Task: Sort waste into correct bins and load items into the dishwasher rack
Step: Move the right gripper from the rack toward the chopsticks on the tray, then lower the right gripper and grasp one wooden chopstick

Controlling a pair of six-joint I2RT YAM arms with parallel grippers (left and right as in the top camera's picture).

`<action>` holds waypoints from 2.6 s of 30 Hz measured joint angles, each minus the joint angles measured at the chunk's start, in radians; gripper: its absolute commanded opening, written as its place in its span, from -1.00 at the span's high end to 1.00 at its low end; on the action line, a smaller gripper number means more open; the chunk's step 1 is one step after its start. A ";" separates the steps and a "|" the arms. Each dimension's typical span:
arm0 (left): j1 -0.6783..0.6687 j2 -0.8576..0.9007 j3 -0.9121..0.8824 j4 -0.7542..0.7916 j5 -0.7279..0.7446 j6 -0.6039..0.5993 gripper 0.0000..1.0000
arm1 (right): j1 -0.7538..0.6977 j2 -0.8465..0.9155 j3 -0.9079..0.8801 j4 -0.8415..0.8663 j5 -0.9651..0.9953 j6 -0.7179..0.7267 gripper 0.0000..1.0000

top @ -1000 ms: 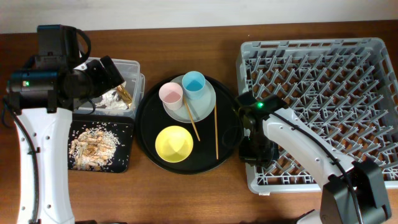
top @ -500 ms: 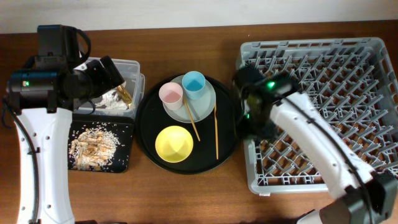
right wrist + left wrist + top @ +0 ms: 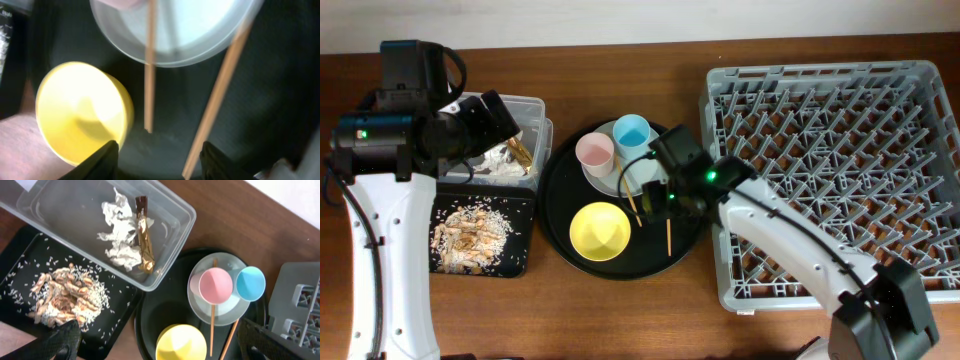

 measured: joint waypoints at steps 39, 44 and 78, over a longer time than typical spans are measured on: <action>0.000 0.000 0.000 0.001 -0.001 0.000 -0.98 | 0.068 0.139 -0.084 0.250 0.136 -0.001 0.20; 0.000 0.000 0.000 0.001 -0.001 0.000 -0.98 | 0.068 0.168 -0.084 0.248 0.085 0.000 0.19; 0.000 0.000 0.000 0.000 -0.001 0.000 -0.98 | 0.068 0.220 -0.084 0.242 0.083 -0.003 0.79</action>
